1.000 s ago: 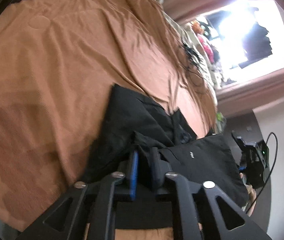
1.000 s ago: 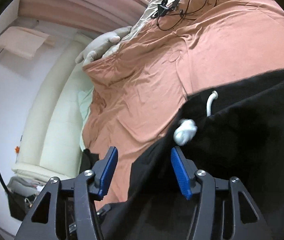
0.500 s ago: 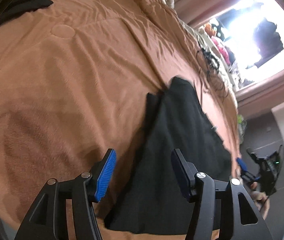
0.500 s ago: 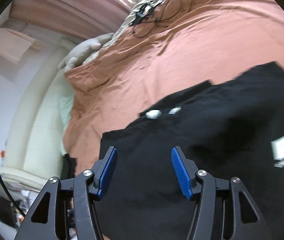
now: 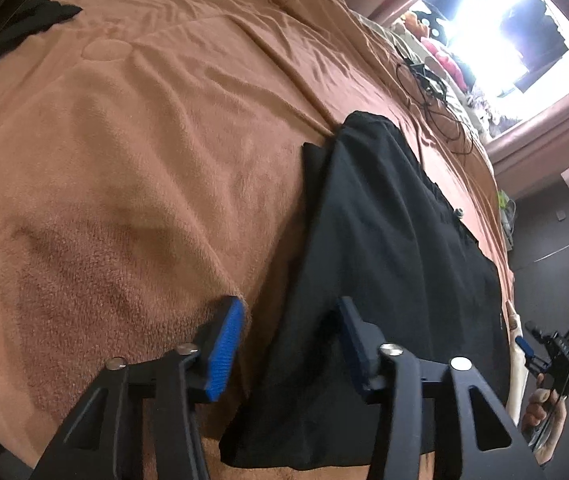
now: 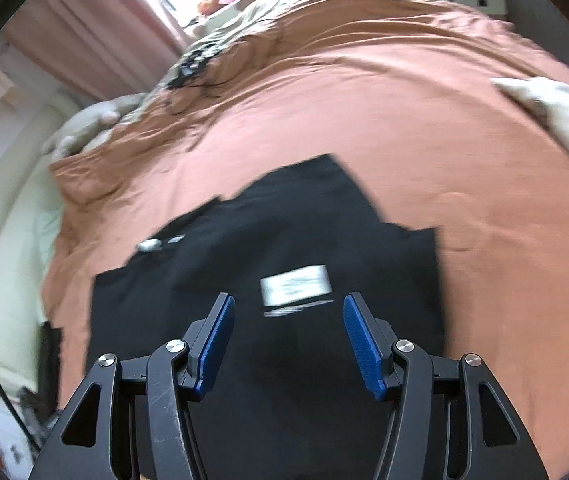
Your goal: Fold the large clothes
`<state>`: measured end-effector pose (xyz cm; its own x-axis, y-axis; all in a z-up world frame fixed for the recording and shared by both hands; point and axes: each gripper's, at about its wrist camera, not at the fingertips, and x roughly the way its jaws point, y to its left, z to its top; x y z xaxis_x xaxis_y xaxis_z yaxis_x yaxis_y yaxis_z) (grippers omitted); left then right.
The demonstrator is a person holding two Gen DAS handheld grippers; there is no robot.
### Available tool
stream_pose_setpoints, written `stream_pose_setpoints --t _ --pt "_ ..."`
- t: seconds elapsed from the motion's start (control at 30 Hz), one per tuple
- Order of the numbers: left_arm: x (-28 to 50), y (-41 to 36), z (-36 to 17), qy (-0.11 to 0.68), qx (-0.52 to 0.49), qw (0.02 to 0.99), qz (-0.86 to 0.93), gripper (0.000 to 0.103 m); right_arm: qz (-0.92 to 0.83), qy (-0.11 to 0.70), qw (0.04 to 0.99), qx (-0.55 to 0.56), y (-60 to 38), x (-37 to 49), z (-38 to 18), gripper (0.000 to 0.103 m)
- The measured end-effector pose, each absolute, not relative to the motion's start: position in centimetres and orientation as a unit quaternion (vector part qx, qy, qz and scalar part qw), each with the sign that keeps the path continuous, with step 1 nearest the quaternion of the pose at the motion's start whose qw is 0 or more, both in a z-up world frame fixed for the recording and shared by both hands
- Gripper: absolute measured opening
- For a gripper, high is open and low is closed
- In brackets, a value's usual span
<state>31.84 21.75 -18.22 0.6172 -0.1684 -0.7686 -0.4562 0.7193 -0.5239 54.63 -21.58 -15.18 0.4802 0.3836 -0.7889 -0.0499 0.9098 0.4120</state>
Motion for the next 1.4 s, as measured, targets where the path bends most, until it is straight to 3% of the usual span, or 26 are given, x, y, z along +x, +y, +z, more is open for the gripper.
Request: stream_pose_setpoints --t 0.17,0.3,0.37,0.4,0.7,0.83,0.87,0.9,0.93,1.0,1.03,1.07,1.4 --pt "32.8 20.9 -17.5 0.426 -0.340 0.834 0.080 0.007 0.091 0.504 0.843 0.163 -24.2 55.4 -16.8 0.057" --pt "33.5 20.7 -17.1 0.421 -0.333 0.839 0.085 0.002 0.091 0.517 0.836 0.163 -24.5 56.5 -18.3 0.056" --pt "33.7 20.7 -17.0 0.418 -0.335 0.840 0.086 0.002 0.093 0.516 0.837 0.157 -24.2 57.1 -18.6 0.027" --pt "33.9 20.8 -17.0 0.418 -0.334 0.840 0.086 0.002 0.094 0.519 0.836 0.153 -24.0 57.4 -18.7 0.008" --pt "34.6 21.3 -17.4 0.422 -0.345 0.832 0.100 0.002 0.081 0.499 0.845 0.175 -24.1 58.5 -18.6 0.005" --pt "33.4 21.3 -17.8 0.424 -0.352 0.829 0.100 0.003 0.070 0.503 0.845 0.167 -23.7 58.1 -18.0 0.017" --pt "32.9 21.3 -17.7 0.425 -0.355 0.827 0.099 0.004 0.065 0.501 0.847 0.165 -23.7 57.6 -17.6 0.021" --pt "32.6 21.3 -17.5 0.426 -0.356 0.826 0.099 0.012 0.061 0.497 0.850 0.162 -23.8 57.2 -17.0 0.033" --pt "32.1 21.5 -17.4 0.428 -0.359 0.824 0.100 0.019 0.061 0.491 0.854 0.160 -23.8 56.7 -16.3 0.038" --pt "31.1 21.8 -17.5 0.425 -0.375 0.818 0.099 0.059 0.063 0.478 0.863 0.149 -23.6 55.6 -15.1 0.046" --pt "30.5 21.9 -17.5 0.416 -0.387 0.817 0.094 0.065 0.065 0.475 0.867 0.139 -23.2 54.9 -14.4 0.046" --pt "30.2 22.0 -17.6 0.410 -0.394 0.817 0.091 0.069 0.068 0.474 0.868 0.131 -22.9 54.5 -14.0 0.046" --pt "27.3 21.7 -19.0 0.412 -0.458 0.786 0.057 0.069 0.126 0.481 0.863 0.087 -17.2 48.8 -11.6 0.046"
